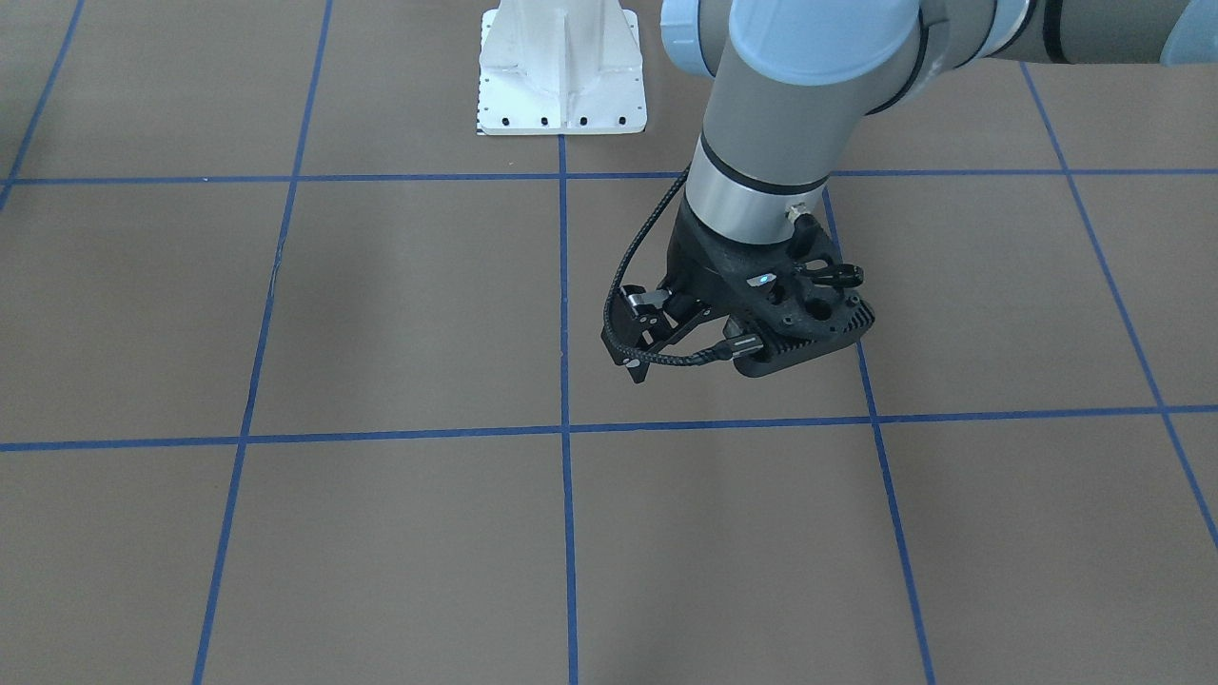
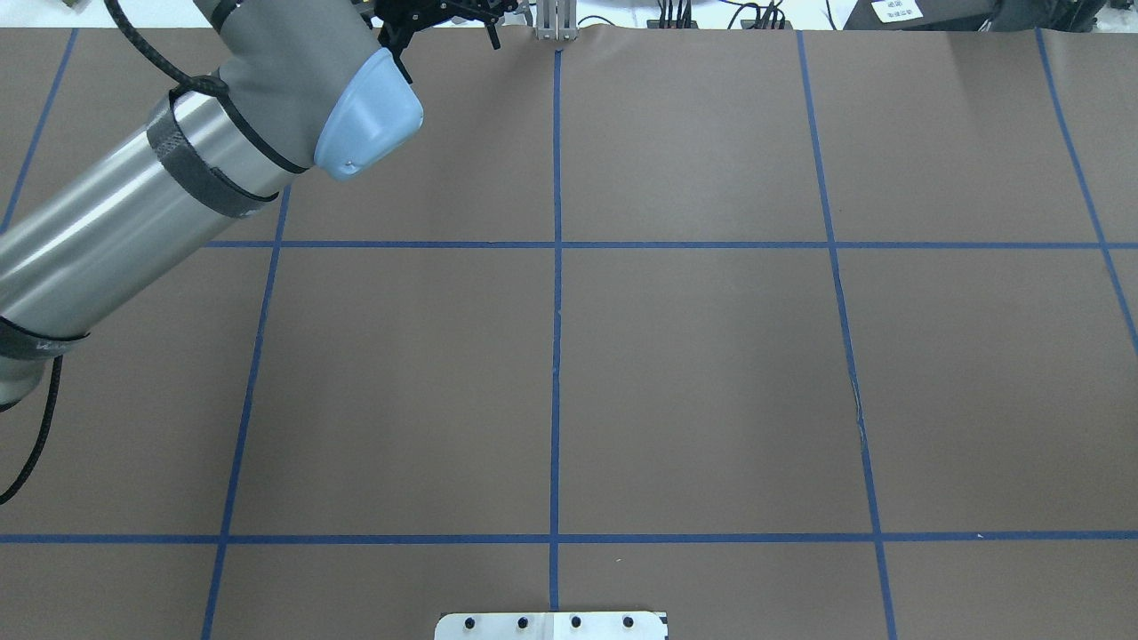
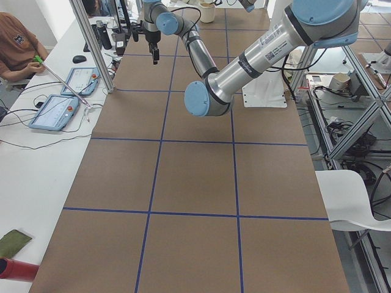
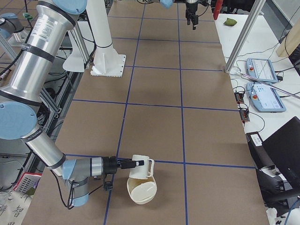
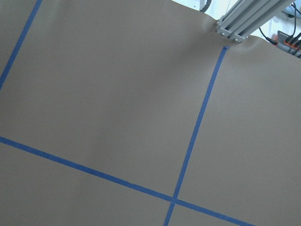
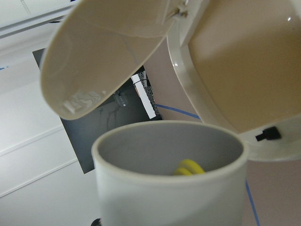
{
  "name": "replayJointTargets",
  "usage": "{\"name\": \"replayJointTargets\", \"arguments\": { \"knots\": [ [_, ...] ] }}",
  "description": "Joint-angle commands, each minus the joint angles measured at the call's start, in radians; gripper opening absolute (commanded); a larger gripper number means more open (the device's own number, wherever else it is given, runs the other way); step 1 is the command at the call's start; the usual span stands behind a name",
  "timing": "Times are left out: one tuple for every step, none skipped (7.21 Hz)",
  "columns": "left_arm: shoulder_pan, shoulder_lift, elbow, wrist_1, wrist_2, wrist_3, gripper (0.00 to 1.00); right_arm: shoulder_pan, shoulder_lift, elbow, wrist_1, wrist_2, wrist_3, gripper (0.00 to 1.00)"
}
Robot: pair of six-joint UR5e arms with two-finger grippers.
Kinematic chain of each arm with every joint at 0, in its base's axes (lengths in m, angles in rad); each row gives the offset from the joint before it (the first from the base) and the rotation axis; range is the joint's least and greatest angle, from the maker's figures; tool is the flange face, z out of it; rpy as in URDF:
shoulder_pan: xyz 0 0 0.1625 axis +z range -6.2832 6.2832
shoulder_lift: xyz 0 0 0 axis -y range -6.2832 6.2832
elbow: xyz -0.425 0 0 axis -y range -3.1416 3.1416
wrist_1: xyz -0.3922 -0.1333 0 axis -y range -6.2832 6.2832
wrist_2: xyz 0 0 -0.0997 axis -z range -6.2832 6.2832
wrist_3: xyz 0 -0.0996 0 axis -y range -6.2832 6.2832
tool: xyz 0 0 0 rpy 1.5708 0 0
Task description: Left arm hands cup to right arm to dump lemon
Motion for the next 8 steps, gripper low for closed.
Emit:
{"name": "replayJointTargets", "arguments": {
  "knots": [
    [0.001,-0.001,-0.007,0.027,0.005,0.0,1.0,0.037,0.015,-0.002,0.004,-0.002,0.053,0.11],
    [0.001,-0.004,-0.022,0.046,0.005,0.002,1.0,0.044,0.016,-0.002,0.004,-0.002,0.076,0.11],
    [0.002,-0.003,-0.027,0.048,0.007,0.0,1.0,0.05,0.015,-0.003,0.004,-0.002,0.119,0.11],
    [0.002,-0.003,-0.03,0.05,0.007,0.002,1.0,0.05,0.018,-0.004,0.004,-0.002,0.154,0.11],
    [0.001,-0.001,-0.03,0.05,0.007,0.002,1.0,0.059,0.019,-0.004,0.023,-0.002,0.179,0.11],
    [0.002,-0.001,-0.03,0.05,0.007,0.002,1.0,0.065,0.019,-0.007,0.035,-0.002,0.194,0.11],
    [-0.001,-0.003,-0.03,0.05,0.007,0.002,1.0,0.082,0.019,-0.008,0.05,-0.004,0.225,0.11],
    [-0.001,-0.003,-0.03,0.05,0.007,0.002,1.0,0.088,0.023,-0.014,0.062,-0.005,0.23,0.11]
  ]
}}
